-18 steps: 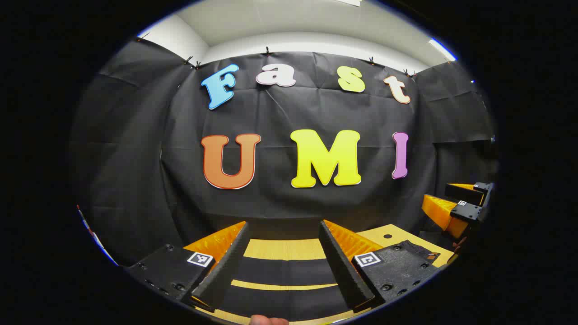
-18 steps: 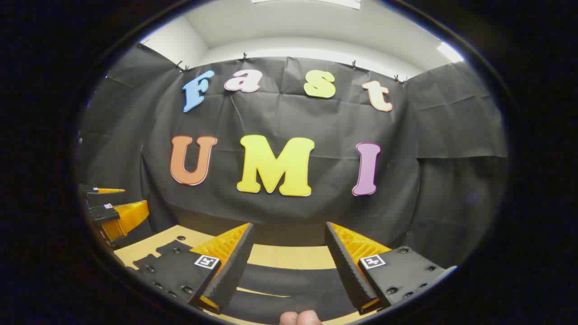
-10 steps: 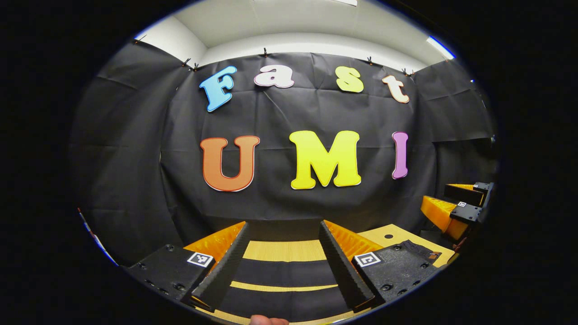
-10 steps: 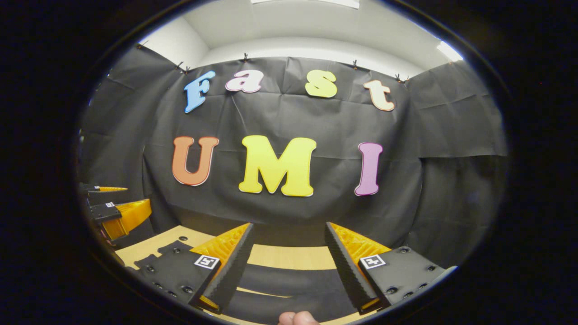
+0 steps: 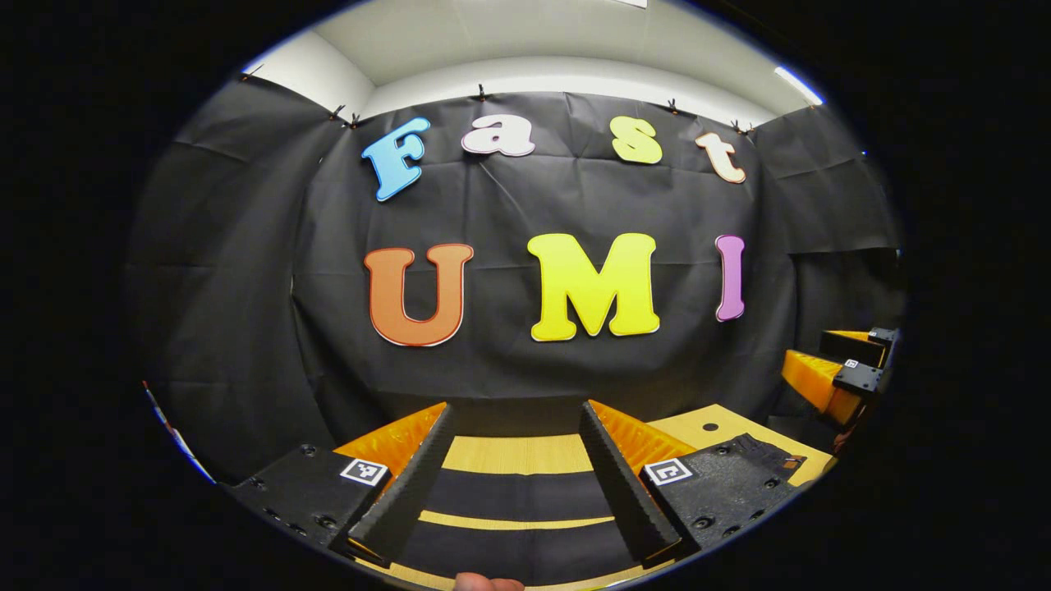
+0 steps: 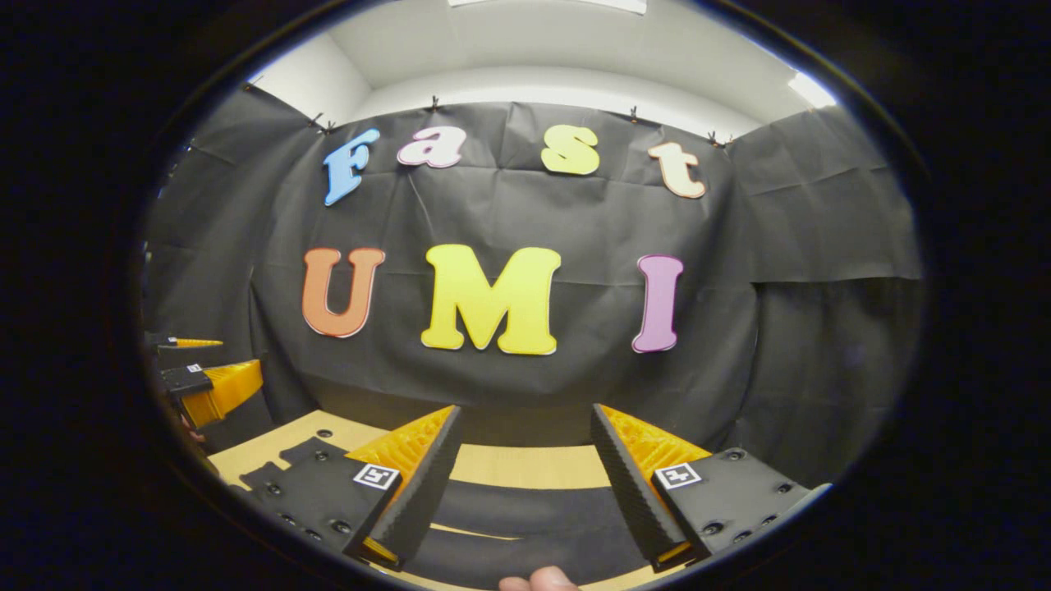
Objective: Grasp the waist and the cuffs of the jeans and fold them to make the two legs overlap; first hold the waist and fold one-third of the jeans toward the cuffs, then hold the cuffs and fold the remaining one-third in the same direction to finish folding.
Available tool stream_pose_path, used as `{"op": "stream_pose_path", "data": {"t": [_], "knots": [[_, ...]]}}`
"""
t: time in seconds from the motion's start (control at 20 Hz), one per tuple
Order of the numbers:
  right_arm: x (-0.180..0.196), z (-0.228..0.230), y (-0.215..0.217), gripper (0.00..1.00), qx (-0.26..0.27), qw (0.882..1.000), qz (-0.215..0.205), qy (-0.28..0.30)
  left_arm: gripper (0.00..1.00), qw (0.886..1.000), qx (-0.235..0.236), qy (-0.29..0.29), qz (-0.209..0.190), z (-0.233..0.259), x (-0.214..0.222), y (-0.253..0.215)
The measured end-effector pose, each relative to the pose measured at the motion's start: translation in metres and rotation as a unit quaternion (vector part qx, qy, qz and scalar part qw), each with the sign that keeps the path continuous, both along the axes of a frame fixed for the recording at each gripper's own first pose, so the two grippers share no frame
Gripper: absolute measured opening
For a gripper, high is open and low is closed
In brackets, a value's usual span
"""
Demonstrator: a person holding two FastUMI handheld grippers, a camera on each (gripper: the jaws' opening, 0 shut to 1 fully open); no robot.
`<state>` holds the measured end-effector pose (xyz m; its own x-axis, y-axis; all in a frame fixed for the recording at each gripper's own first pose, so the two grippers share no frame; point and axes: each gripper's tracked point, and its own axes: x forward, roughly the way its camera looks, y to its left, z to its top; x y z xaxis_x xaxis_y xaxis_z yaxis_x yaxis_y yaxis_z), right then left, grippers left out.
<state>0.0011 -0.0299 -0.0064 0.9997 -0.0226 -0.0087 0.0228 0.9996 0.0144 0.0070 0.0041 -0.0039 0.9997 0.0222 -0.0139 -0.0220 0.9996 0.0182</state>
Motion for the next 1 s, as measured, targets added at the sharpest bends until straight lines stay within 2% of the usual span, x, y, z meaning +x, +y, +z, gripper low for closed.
{"op": "stream_pose_path", "data": {"t": [0.15,0.25,0.4,0.55,0.65,0.7,0.75,0.8,0.85,0.95,1.0], "knots": [[0.003,-0.005,-0.019,0.96,-0.002,1.000,-0.011,0.005,0.98,1.000,0.004,0.003,0.015,-0.003,0.003,0.008],[0.007,-0.013,-0.039,0.96,-0.003,1.000,-0.022,0.016,0.98,0.999,0.002,0.010,0.034,-0.010,0.009,0.029],[0.010,-0.043,-0.084,0.96,0.010,0.997,-0.045,0.056,0.99,0.995,-0.047,0.054,0.063,-0.046,0.014,0.059],[0.010,-0.083,-0.136,0.96,0.055,0.990,-0.069,0.112,0.99,0.981,-0.101,0.116,0.117,-0.099,0.006,0.103],[0.007,-0.112,-0.171,0.96,0.107,0.979,-0.083,0.153,0.99,0.964,-0.156,0.158,0.149,-0.136,-0.009,0.131],[0.005,-0.130,-0.186,0.97,0.147,0.969,-0.086,0.178,0.98,0.952,-0.190,0.173,0.167,-0.155,-0.016,0.147],[0.001,-0.150,-0.197,0.96,0.198,0.954,-0.084,0.207,0.99,0.936,-0.237,0.189,0.181,-0.172,-0.018,0.156],[-0.004,-0.174,-0.201,0.96,0.259,0.933,-0.076,0.239,0.99,0.915,-0.290,0.197,0.198,-0.191,-0.027,0.163],[-0.009,-0.201,-0.204,0.94,0.318,0.905,-0.078,0.273,0.99,0.892,-0.342,0.202,0.214,-0.206,-0.033,0.172],[-0.018,-0.242,-0.217,0.98,0.410,0.850,-0.111,0.311,0.99,0.844,-0.428,0.207,0.248,-0.233,-0.050,0.183],[-0.019,-0.260,-0.222,0.98,0.441,0.830,-0.129,0.318,0.99,0.819,-0.467,0.210,0.258,-0.243,-0.061,0.183]]}}
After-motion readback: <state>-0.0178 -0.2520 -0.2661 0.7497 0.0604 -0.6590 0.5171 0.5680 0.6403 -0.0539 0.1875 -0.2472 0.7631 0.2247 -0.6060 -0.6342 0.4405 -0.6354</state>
